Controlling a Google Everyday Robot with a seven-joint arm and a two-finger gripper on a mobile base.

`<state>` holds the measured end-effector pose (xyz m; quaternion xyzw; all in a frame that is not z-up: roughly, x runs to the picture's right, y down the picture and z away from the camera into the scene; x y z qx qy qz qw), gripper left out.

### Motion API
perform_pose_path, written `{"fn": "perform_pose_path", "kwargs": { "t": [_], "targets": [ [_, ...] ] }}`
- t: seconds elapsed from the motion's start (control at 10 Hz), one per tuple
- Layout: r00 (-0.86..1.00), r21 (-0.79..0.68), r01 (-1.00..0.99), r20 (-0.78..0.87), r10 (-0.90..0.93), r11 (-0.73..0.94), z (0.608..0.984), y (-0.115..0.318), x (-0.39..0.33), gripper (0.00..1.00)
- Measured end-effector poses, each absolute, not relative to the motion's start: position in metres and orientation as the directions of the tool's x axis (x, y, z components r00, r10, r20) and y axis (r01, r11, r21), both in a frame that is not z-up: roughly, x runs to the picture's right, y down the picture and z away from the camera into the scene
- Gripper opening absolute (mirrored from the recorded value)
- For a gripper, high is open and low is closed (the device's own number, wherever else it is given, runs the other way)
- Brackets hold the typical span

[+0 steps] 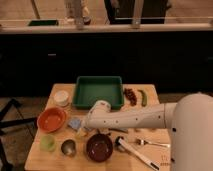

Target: Place sponge in paper cup

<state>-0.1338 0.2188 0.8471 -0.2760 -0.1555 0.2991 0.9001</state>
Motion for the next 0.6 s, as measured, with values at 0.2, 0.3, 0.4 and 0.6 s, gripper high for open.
{"fn": "perform_pose_path", "kwargs": {
  "t": [0.2, 0.3, 0.4, 0.6],
  "targets": [
    [0.771, -0.595, -0.448, 0.12, 0.625, 0.667, 0.8505, 0.2185, -0.1359, 0.71],
    [0.77, -0.601, -0.445, 0.121, 0.626, 0.664, 0.8523, 0.2202, -0.1379, 0.58],
    [0.77, -0.603, -0.443, 0.123, 0.626, 0.663, 0.8532, 0.2212, -0.1393, 0.5],
    [0.766, -0.605, -0.446, 0.124, 0.631, 0.66, 0.8546, 0.2211, -0.1388, 0.3]
  ]
}}
